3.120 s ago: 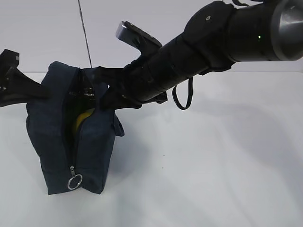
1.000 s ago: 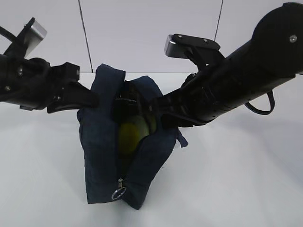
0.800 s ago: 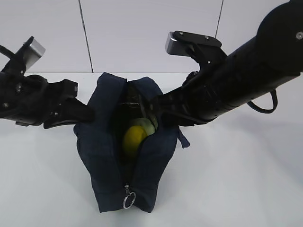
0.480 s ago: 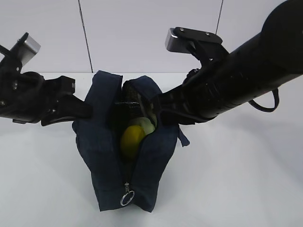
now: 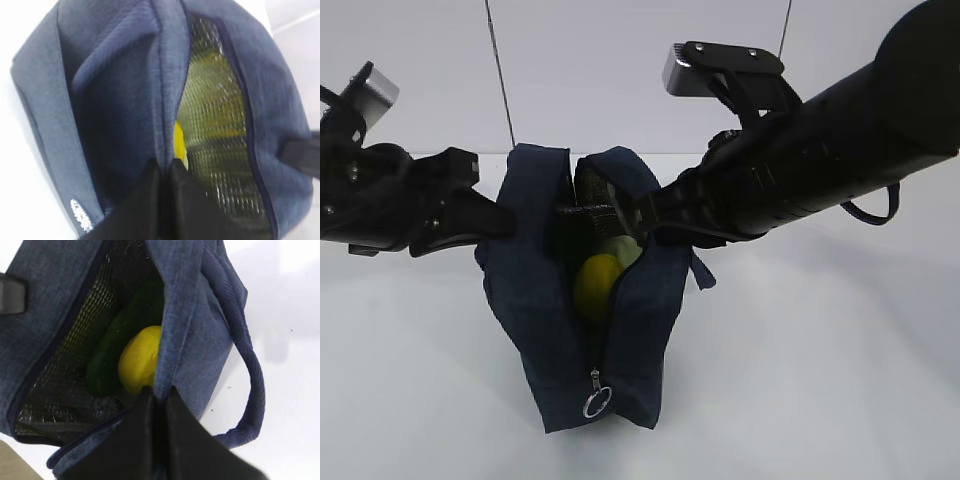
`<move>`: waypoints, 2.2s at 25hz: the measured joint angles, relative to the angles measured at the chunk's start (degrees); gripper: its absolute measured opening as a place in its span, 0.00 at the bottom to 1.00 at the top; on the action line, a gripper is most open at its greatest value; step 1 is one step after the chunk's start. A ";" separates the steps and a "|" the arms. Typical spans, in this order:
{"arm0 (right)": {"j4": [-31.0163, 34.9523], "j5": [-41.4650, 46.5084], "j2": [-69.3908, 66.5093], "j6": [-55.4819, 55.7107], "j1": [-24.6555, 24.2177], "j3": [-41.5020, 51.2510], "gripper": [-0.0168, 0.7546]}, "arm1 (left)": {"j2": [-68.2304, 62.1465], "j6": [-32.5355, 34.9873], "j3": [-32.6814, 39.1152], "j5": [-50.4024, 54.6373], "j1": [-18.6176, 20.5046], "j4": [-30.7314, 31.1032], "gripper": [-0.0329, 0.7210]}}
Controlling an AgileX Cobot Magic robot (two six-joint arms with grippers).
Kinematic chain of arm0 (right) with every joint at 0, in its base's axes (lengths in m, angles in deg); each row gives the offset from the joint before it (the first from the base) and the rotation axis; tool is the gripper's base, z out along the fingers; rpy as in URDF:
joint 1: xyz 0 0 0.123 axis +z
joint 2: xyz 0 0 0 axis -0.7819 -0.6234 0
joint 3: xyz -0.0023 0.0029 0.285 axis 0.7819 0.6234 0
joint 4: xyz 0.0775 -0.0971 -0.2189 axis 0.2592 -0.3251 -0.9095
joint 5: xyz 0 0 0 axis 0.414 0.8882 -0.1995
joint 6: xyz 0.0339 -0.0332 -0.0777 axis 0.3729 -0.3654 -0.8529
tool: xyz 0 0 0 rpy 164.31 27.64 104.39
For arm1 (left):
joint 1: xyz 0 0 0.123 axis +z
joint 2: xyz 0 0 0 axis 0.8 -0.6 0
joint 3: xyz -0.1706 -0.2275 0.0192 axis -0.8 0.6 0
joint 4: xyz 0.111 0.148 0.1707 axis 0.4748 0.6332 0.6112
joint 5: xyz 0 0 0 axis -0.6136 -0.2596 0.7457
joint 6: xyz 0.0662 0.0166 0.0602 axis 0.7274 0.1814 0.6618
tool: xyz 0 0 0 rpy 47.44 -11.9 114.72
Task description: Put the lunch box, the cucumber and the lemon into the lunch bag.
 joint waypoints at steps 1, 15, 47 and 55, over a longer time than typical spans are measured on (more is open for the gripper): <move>0.10 -0.29 0.00 -0.61 0.00 0.00 0.05 | 0.00 0.75 0.00 -0.30 0.00 -1.17 0.04; 4.31 -2.31 -0.80 -7.59 0.00 0.00 0.24 | -1.02 4.26 0.09 -1.37 0.00 -5.43 0.04; 13.51 -3.44 8.37 -6.99 0.00 7.09 0.55 | -1.69 4.53 0.09 -1.36 -0.09 -6.01 0.04; 16.94 -8.38 15.65 -7.77 0.46 14.33 0.55 | -1.69 4.53 0.09 -1.36 -0.09 -5.91 0.04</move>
